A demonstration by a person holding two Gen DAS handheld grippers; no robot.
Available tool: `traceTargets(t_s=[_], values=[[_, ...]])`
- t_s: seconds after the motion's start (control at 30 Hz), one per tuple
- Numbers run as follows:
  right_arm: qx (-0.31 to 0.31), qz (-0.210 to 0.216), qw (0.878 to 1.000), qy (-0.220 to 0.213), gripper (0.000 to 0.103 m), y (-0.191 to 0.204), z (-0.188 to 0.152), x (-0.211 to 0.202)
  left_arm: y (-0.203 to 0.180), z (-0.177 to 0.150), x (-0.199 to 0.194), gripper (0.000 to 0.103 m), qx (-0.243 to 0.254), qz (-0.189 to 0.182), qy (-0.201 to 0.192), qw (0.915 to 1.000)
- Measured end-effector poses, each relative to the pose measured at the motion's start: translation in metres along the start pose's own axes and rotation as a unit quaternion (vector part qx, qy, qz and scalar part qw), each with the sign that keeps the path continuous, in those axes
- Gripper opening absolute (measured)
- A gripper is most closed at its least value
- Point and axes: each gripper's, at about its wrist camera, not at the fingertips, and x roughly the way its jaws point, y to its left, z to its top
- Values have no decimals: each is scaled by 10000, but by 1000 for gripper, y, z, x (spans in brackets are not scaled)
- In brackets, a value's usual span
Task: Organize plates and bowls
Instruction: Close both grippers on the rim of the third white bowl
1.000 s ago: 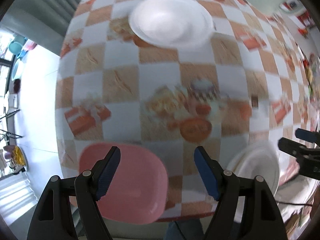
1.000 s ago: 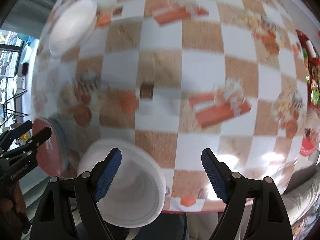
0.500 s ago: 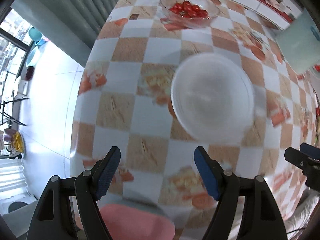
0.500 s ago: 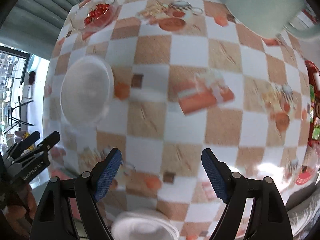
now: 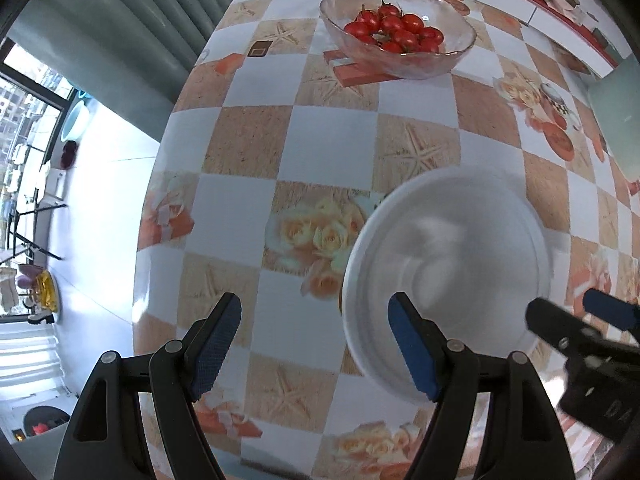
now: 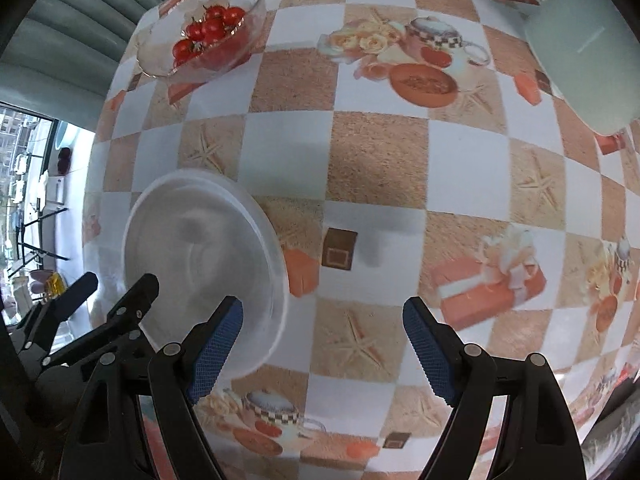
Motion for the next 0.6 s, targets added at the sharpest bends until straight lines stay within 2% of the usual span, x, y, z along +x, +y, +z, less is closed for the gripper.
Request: traceTargets(t_s=[0.37,0.4,0.43,0.47,0.53,0.57,0.6], values=[[83,126,9998,122,83,2,9,28,-1,14,32,78,200,24,169,9997],[46,139,9998,106,78,4,8,29,0,16,34,75,184,-36,174,9997],[17,168,9998,111,66,5,8,30,1,16,35,72,171,-114,191,9996],[-16,165,9998,87,65,7,8,31,0,16,36,67,159,-198,202,9995],[-85,258,9996,75,51,10,8,31,-1,17,35,49,180,-385,185,9989],[-113,331,9993,96,45,14,9,33,-2,17,35,43,218,-476,185,9985],[-127,441,9988,159,32,19,9,35,-5,18,34,33,277,-571,183,9978]])
